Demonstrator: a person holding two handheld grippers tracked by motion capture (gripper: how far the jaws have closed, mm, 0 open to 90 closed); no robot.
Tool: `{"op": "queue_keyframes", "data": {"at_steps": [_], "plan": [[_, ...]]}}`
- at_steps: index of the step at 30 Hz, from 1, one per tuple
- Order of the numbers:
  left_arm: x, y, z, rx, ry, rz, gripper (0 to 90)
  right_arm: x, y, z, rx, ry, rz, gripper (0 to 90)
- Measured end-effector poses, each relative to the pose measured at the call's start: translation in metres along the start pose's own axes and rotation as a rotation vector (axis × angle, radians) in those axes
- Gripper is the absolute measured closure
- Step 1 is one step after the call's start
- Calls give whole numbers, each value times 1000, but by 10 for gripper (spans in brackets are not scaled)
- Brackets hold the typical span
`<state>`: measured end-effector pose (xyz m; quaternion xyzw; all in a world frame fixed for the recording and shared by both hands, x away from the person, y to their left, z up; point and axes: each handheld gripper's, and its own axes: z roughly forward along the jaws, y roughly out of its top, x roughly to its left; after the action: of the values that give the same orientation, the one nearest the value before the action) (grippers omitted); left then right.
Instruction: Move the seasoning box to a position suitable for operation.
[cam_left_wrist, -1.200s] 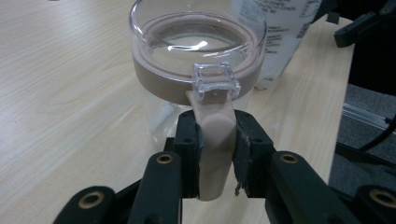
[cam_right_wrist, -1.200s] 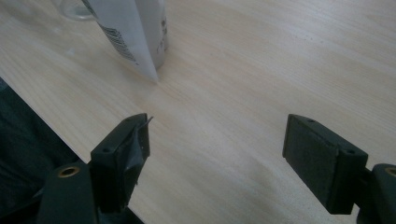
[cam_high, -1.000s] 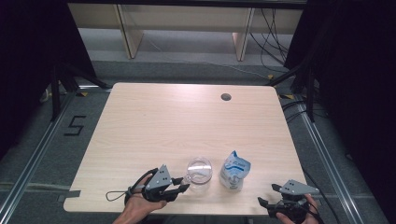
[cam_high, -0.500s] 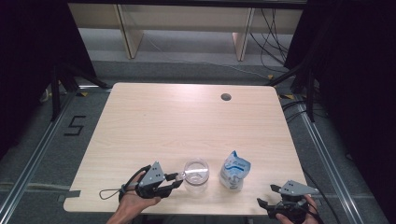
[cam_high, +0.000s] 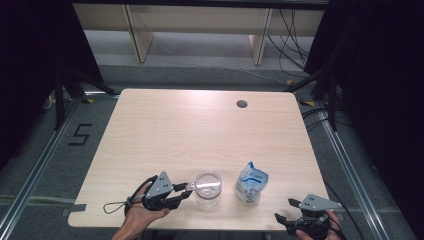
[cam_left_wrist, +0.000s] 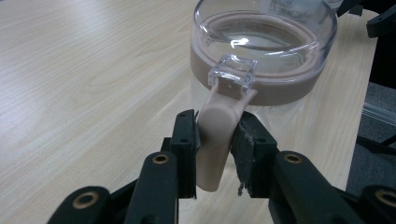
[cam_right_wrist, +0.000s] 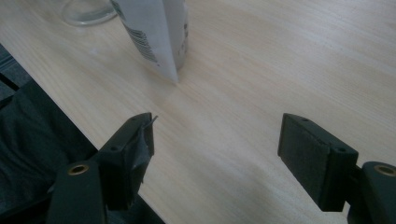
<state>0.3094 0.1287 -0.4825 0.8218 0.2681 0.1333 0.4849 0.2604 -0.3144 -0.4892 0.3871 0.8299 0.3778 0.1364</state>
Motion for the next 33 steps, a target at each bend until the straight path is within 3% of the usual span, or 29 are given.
{"op": "queue_keyframes", "data": {"at_steps": [1, 2, 3, 5, 6, 7, 8, 9, 10, 11, 12, 16, 17, 21, 24, 25, 26, 27, 29, 33], "plan": [[-1, 0, 0, -3, -4, -17, 703, 0, 0, -1, 2, 18, -2, 282], [-1, 0, 0, -4, -1, -18, 702, 2, 0, -2, -3, -12, 10, 283], [0, -1, 0, -8, -4, -28, 697, 3, 0, -1, -3, 1, 7, 283], [1, 0, -1, -9, -15, -14, 662, 5, -1, -2, -8, -9, 0, 283], [0, 0, -1, -11, -12, -27, 608, 10, -2, -4, 1, -9, 42, 283], [0, 0, -3, -10, -7, -31, 608, 10, -2, -4, 1, -9, 42, 283], [-1, 0, -5, -7, 0, -40, 571, 7, -1, -3, -13, 6, 4, 285], [-1, 0, -5, -12, -2, -48, 513, 10, -2, -5, -7, -6, 21, 294], [-3, 1, -7, -17, -3, -71, 474, 9, -1, -4, -11, -1, -9, 299], [-3, 2, -9, -14, -3, -50, 417, 11, -2, -5, -20, -4, -14, 303], [-4, 2, -10, -14, 0, -55, 404, 12, -2, -4, -16, 22, -1, 305], [-9, 4, -17, -26, 9, -83, 349, 16, -1, -6, -34, 28, -11, 326], [-10, 5, -20, -31, 29, -118, 347, 17, -2, -7, -41, 9, -17, 327], [-12, 6, -25, -52, 39, -155, 362, 21, -2, -8, -52, 24, -27, 348], [-16, 11, -28, -74, 30, -153, 373, 27, -2, -7, -57, 49, -19, 357], [-18, 13, -29, -79, 37, -160, 378, 26, -2, -7, -64, 32, -48, 361], [-19, 14, -29, -92, 30, -158, 378, 26, -2, -7, -64, 32, -48, 361], [-20, 17, -31, -95, 31, -160, 389, 27, -2, -6, -75, 61, -60, 370], [-22, 20, -32, -102, 29, -169, 398, 29, -3, -7, -66, 56, -43, 376], [-21, 22, -32, -101, 27, -153, 424, 29, -3, -7, -78, 45, -59, 380]]}}
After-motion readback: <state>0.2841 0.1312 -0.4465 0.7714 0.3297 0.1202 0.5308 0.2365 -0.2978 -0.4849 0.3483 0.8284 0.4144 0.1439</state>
